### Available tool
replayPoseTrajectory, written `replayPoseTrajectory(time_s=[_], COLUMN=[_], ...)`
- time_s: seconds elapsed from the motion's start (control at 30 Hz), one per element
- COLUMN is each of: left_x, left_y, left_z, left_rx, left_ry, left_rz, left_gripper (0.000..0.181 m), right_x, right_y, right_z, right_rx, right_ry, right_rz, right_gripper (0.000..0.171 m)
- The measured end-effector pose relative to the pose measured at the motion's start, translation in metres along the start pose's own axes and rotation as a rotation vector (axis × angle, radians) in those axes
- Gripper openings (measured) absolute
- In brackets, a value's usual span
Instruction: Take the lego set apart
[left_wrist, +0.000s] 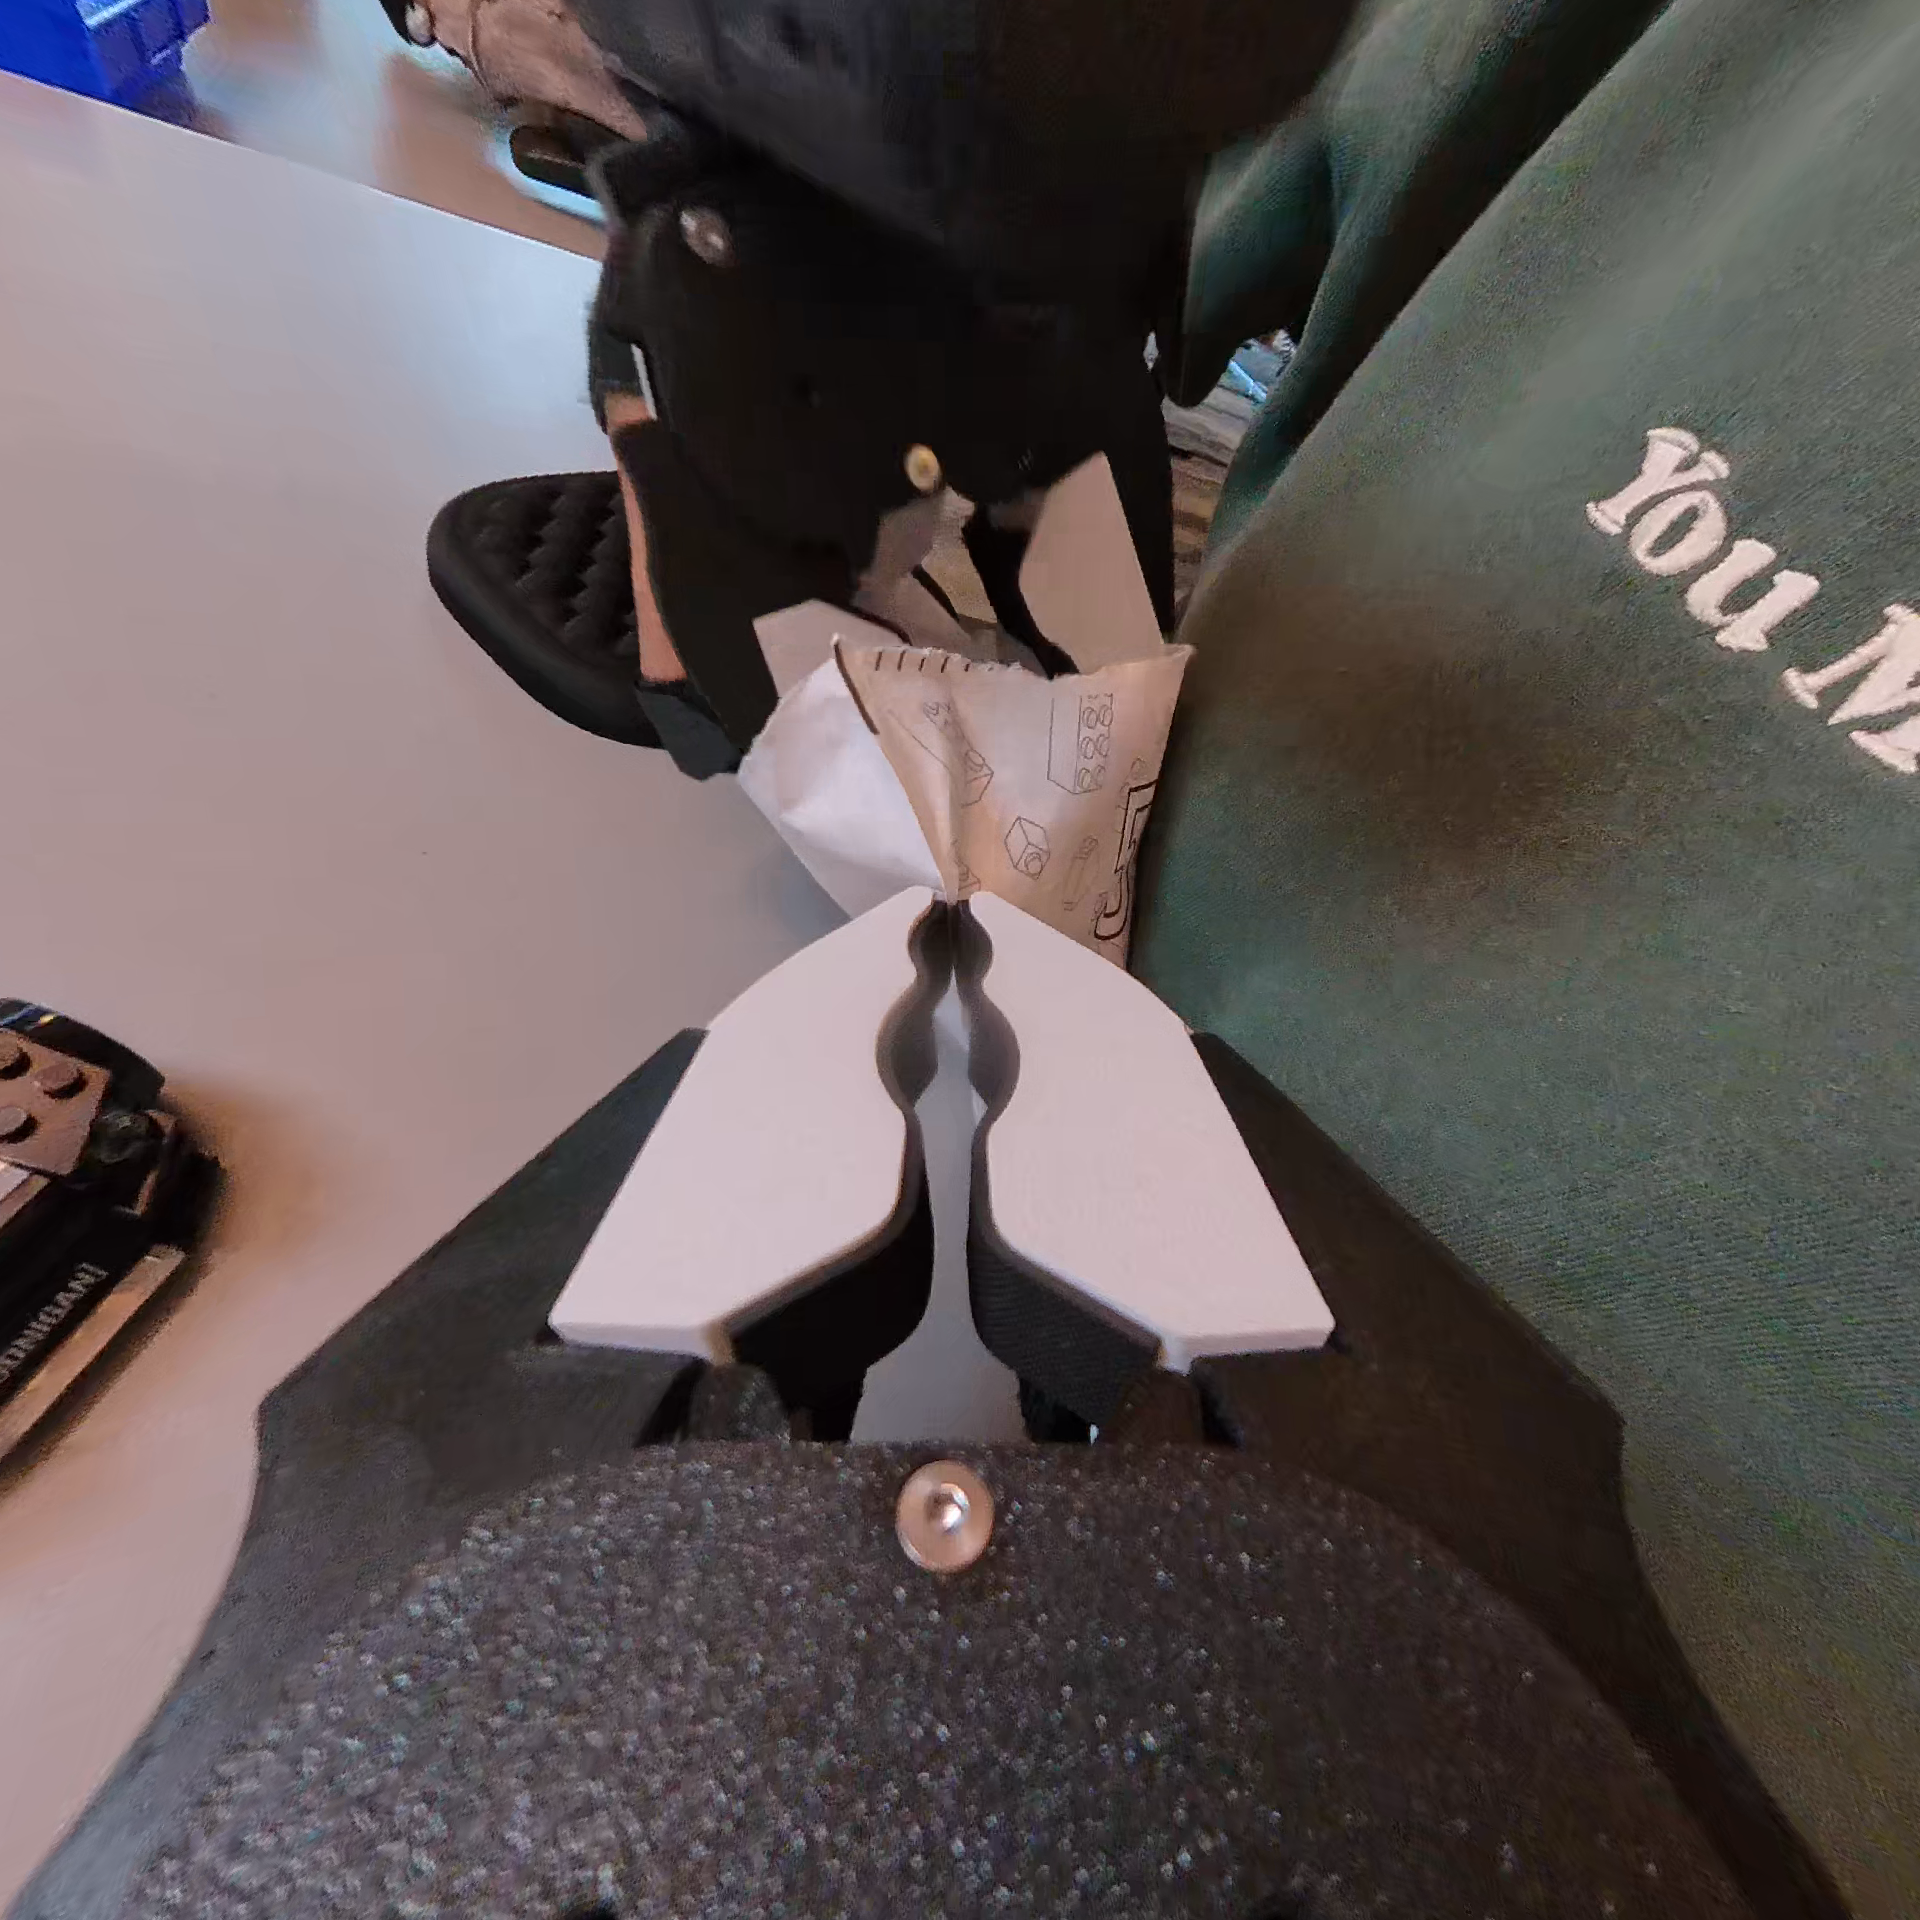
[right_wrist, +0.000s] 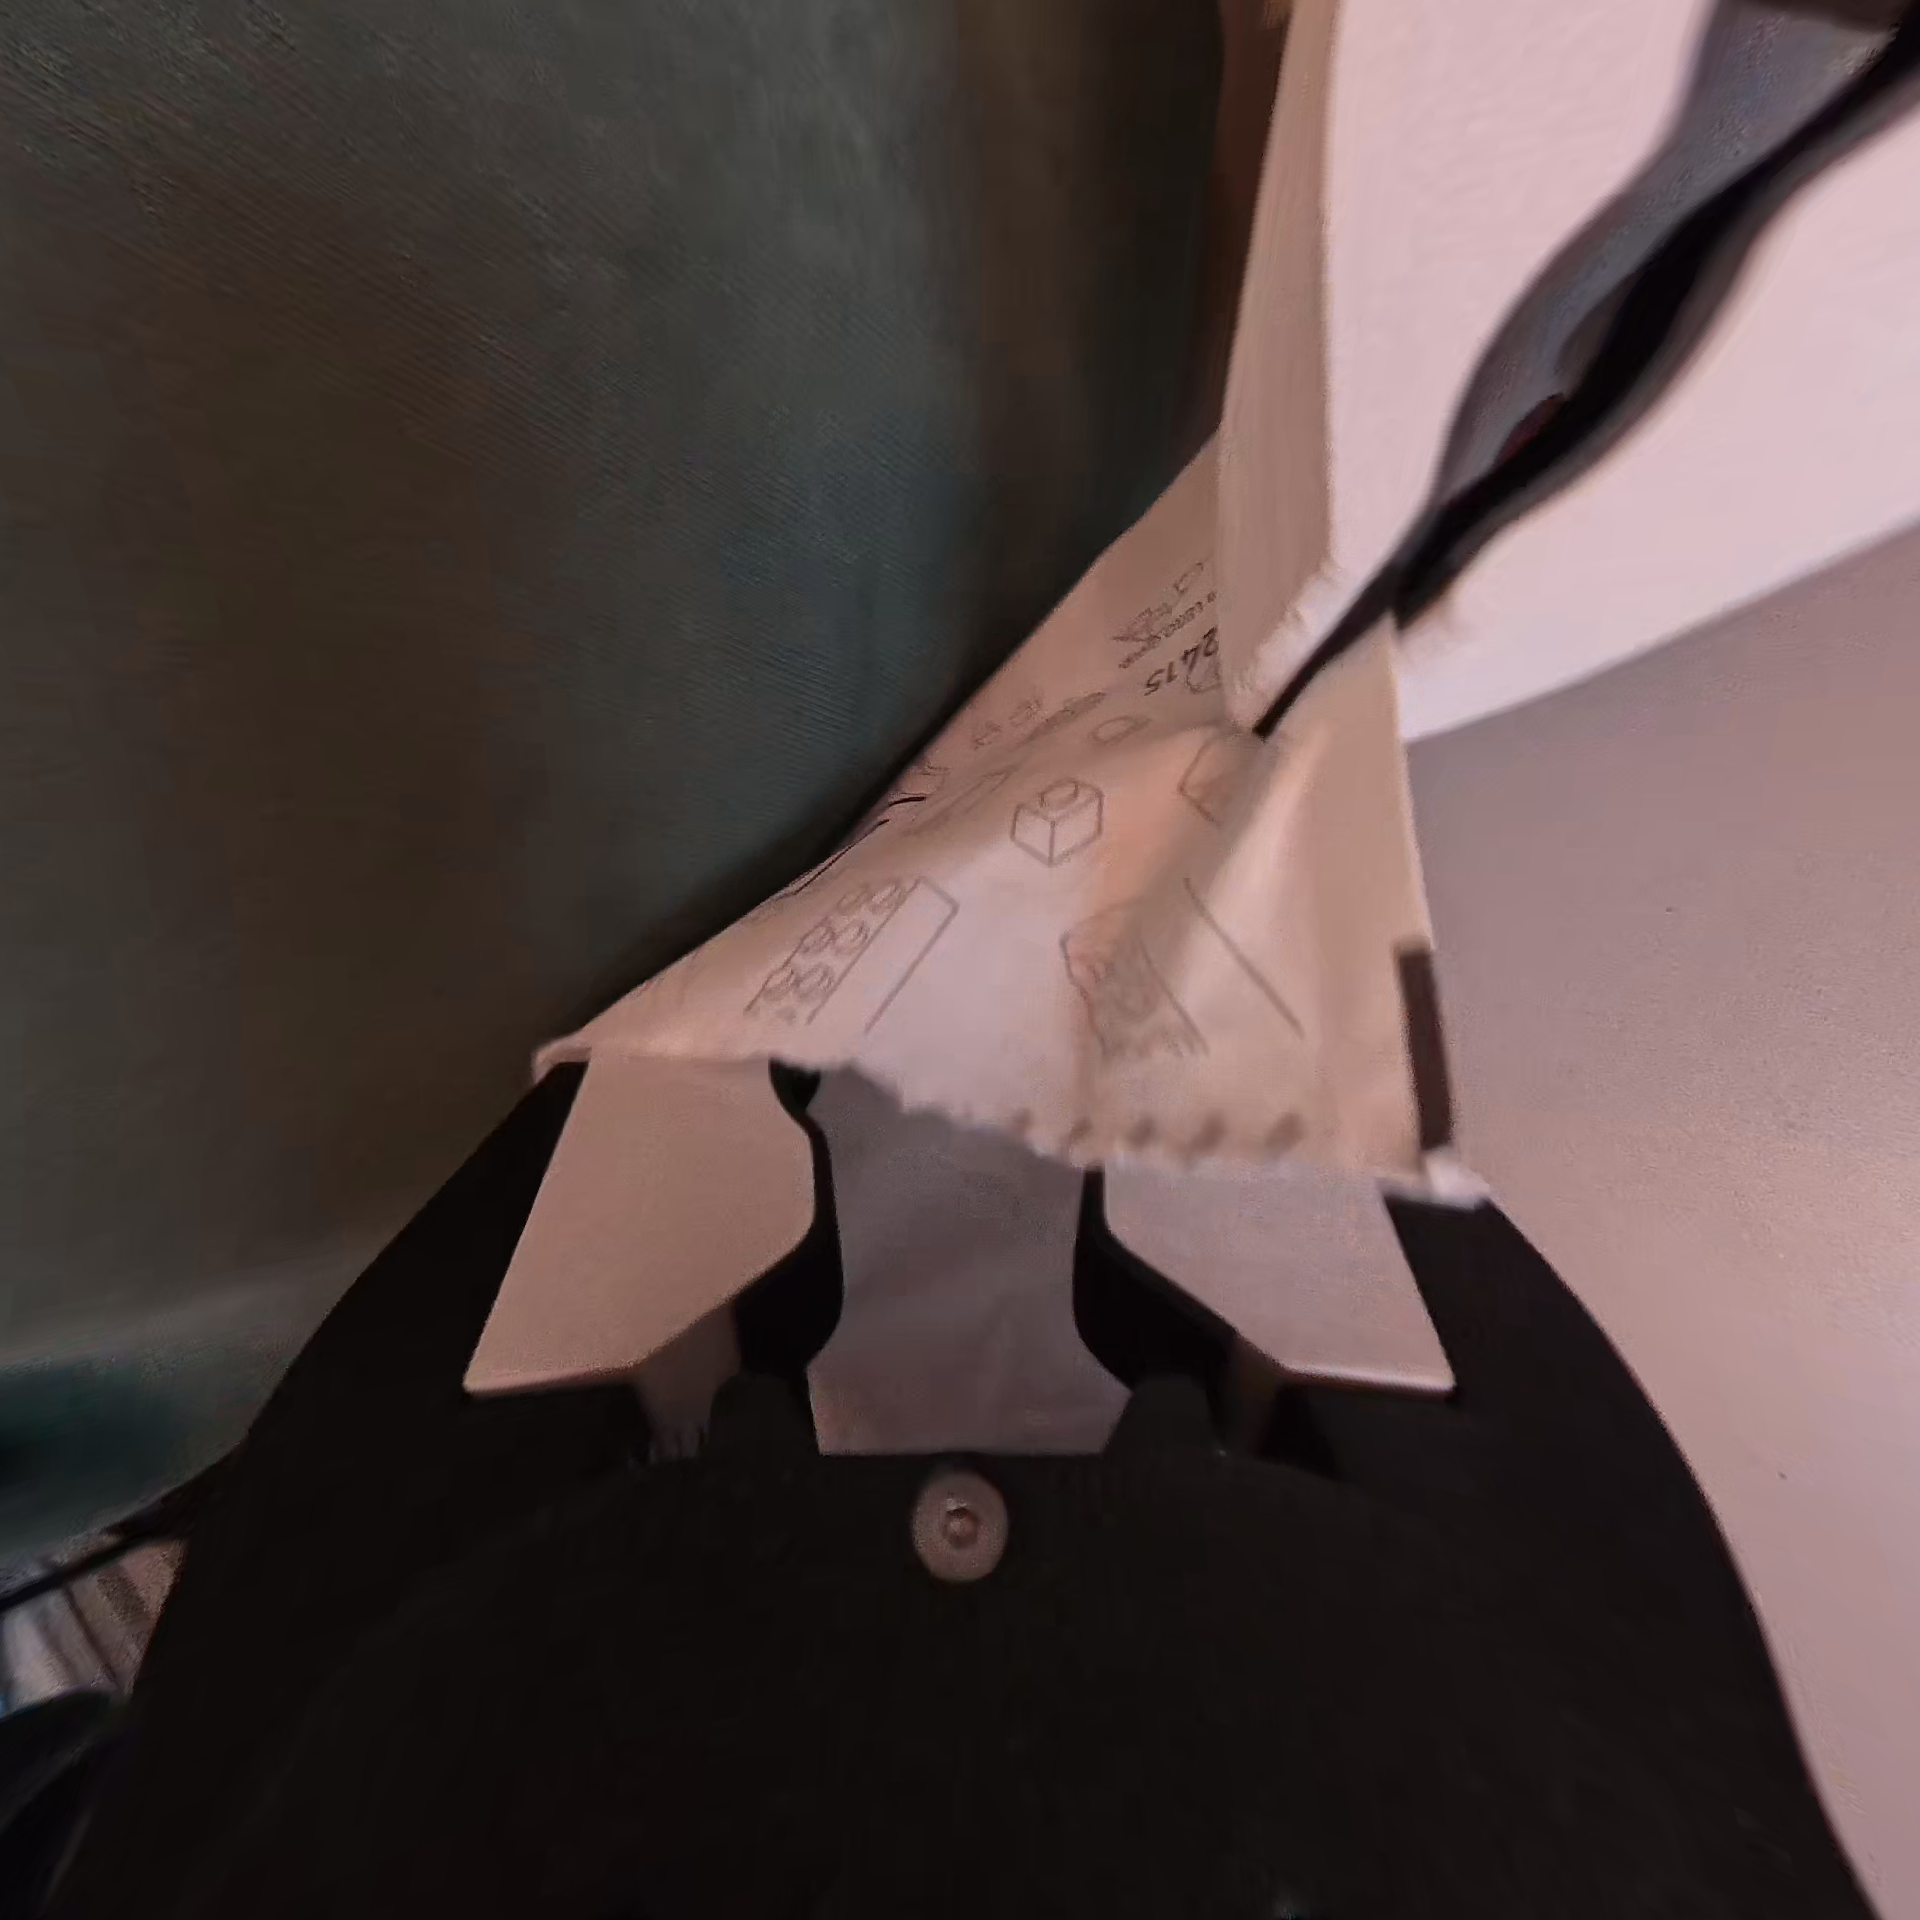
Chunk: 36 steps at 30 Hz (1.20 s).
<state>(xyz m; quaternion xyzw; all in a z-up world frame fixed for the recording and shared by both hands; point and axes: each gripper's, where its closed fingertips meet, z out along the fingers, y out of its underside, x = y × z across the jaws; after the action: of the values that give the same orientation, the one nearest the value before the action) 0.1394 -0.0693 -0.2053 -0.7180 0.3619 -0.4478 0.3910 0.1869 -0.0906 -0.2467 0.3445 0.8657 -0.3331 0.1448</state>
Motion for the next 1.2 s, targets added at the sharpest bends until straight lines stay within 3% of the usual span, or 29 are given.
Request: replayPoseTrajectory(time_s=[0.13, 0.27, 0.57, 0.63, 0.7, 0.87, 1.0, 1.1, 1.2], left_x=[0.0, -0.005, -0.005, -0.007, -0.011, -0.022, -0.033, -0.038, -0.039], left_y=[-0.004, -0.003, 0.004, 0.002, -0.003, -0.031, -0.051, -0.061, -0.068], left_z=[-0.004, -0.005, 0.002, 0.0, -0.007, -0.043, -0.08, -0.105, -0.121], left_rx=[0.022, 0.015, -0.023, -0.011, 0.019, 0.195, 0.35, 0.447, 0.528], left_ry=[-0.009, -0.037, -0.046, -0.058, -0.08, -0.183, -0.304, -0.378, -0.403], left_rz=[0.023, 0.033, 0.056, 0.056, 0.065, 0.169, 0.268, 0.322, 0.335], left_gripper=[0.0, 0.0, 0.0, 0.0, 0.0, 0.0, 0.0, 0.0, 0.0], right_x=[0.006, 0.028, 0.022, 0.023, 0.025, 0.043, 0.056, 0.061, 0.071], right_y=[-0.014, 0.002, 0.006, 0.003, -0.005, -0.041, -0.027, -0.009, -0.004], right_z=[-0.013, 0.001, 0.018, 0.013, -0.002, -0.091, -0.16, -0.164, -0.15], right_rx=[0.14, 0.031, -0.101, -0.074, 0.003, 0.465, 0.79, 0.936, 0.975], right_ry=[0.003, 0.141, 0.158, 0.16, 0.174, 0.396, 0.609, 0.562, 0.514], right_rz=[0.032, 0.017, -0.058, -0.057, -0.055, -0.046, -0.041, -0.026, -0.028], right_gripper=[0.022, 0.007, 0.016, 0.029, 0.051, 0.054, 0.067, 0.067, 0.061])
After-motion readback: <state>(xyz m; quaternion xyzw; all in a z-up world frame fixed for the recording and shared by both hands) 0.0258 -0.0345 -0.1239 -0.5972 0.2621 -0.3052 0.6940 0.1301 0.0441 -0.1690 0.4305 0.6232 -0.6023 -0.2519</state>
